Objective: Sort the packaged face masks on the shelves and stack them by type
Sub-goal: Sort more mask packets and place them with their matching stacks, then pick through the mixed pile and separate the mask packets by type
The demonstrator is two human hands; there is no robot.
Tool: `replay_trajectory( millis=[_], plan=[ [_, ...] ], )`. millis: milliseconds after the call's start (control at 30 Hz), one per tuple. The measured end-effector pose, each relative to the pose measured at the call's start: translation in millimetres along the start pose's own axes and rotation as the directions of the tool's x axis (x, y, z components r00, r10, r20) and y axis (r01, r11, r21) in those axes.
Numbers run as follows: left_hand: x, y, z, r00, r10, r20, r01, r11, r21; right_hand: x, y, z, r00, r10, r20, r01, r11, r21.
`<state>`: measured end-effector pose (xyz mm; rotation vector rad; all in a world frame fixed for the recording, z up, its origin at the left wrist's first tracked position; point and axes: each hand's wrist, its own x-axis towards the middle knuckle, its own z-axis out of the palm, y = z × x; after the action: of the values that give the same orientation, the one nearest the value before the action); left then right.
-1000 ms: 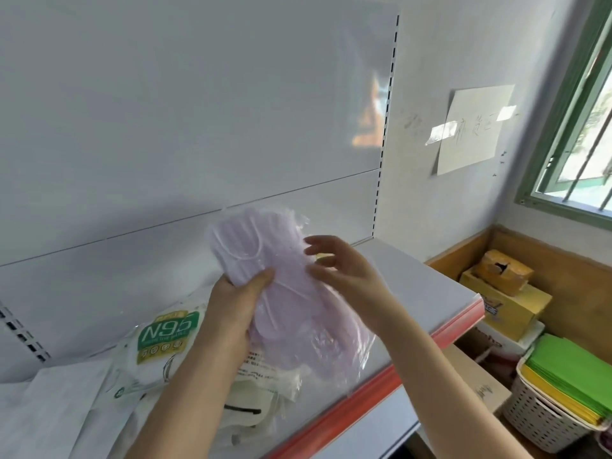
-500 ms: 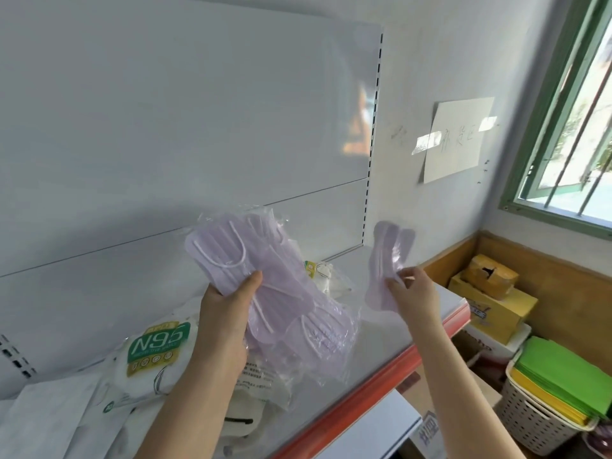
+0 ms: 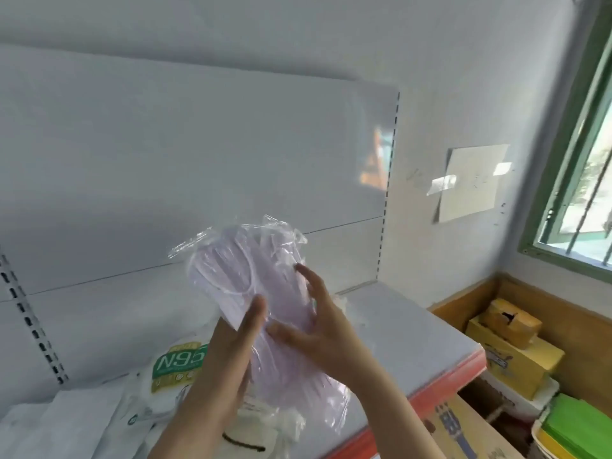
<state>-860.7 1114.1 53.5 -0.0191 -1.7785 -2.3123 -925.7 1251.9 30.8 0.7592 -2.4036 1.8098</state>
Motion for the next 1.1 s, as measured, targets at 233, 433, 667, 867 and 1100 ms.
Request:
replay_trajectory(
  millis=[233,433,667,867,1100],
  plan=[
    [-49.4,56.4,-125.4,0.860,0.074,-0.504,-0.161,0.978,-0.130,11.1,-43.3,99.6,0.992,-0.019,0.127,-0.026,0.938,0.345],
    [-149.7,90.8,-246.5,0.730,0.191,-0.657,-0.312,0.947,-0.071,-62.9,-94.4,259.2,0.876,-0.006,0.483,-0.264,0.831,0.489],
    [-301.7,122.9,-390.2,0.634,0.206,-0.745,-0.242,0.968,0.061,-121.9,-190.1,450.4,0.678,-0.118,0.725,-0.400,0.769,0.499],
    [-426.6,172.8,-505.5,0.509,0.252,-0.823,-0.299,0.948,0.106,-144.4,-231.3,561.7,0.515,-0.132,0.847,-0.466,0.786,0.406],
    [-457.6,201.4,-638.4,0.505,0.344,-0.792,0.042,0.907,0.420,-110.8,-268.5,635.8,0.664,-0.227,0.712,-0.087,0.923,0.376]
  ],
)
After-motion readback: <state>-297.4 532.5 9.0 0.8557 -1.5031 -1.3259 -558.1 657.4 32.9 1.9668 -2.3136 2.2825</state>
